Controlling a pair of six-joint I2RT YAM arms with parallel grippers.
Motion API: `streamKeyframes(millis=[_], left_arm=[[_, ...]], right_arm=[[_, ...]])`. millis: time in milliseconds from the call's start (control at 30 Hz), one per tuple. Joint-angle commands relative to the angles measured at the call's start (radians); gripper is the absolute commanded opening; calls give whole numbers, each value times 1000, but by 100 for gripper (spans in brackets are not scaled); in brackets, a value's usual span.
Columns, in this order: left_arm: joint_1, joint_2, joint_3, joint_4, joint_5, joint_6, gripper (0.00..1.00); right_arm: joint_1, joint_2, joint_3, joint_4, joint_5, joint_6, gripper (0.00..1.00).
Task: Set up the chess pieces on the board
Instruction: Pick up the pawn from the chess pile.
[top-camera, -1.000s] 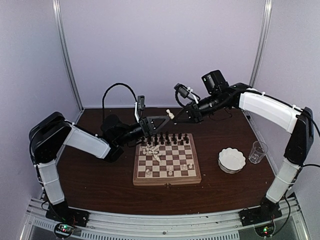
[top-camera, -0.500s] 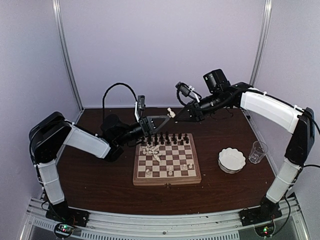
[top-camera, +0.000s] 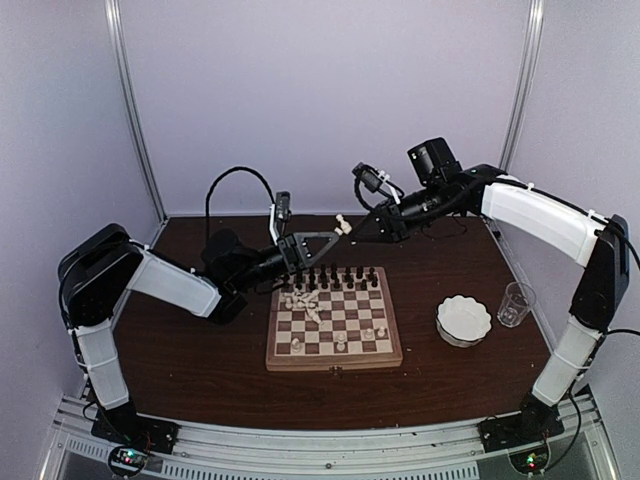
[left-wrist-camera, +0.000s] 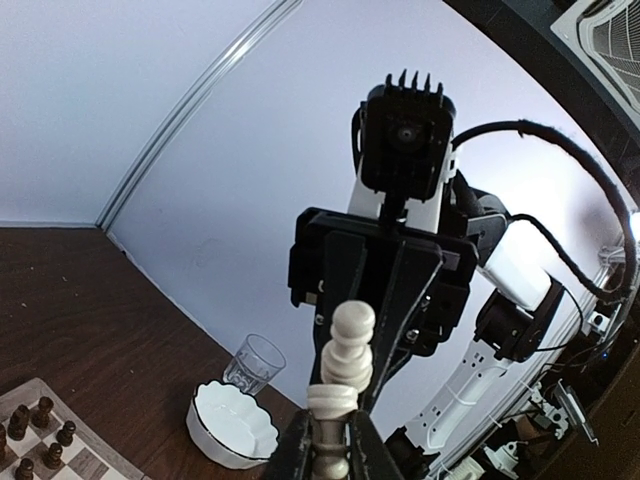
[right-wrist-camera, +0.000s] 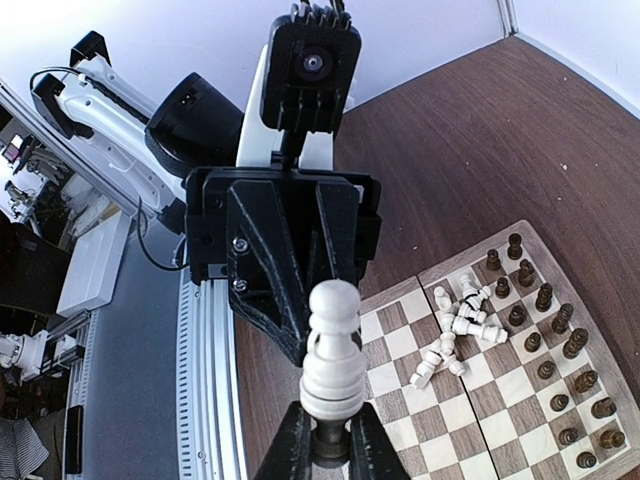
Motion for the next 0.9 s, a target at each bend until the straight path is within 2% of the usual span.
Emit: streamKeyframes(millis=[0, 267, 367, 433, 600, 733, 800, 867], left_arm=[[-3, -17, -13, 66, -6, -6, 12], [-1, -24, -18, 41, -10, -21, 3], [6, -69, 0, -145, 22, 17, 2], [6, -120, 38, -371, 55, 97, 1], [5, -194, 251, -1107, 86, 385, 1], [-7, -159, 516, -1674, 7, 614, 1], [-12, -109, 638, -1920, -30, 706, 1], [-15, -55, 780, -2100, -56, 757, 2]], right_arm=[[-9, -32, -14, 28, 10, 2, 8], [-15, -45, -27, 15, 34, -22, 8], [-30, -74, -40, -14, 73, -61, 8], [-44, -102, -56, -39, 113, -102, 8], [-83, -182, -132, -99, 214, -211, 8], [-100, -252, -235, -105, 303, -283, 7], [-108, -298, -307, -82, 352, -300, 7], [-120, -330, -358, -54, 378, -308, 7]])
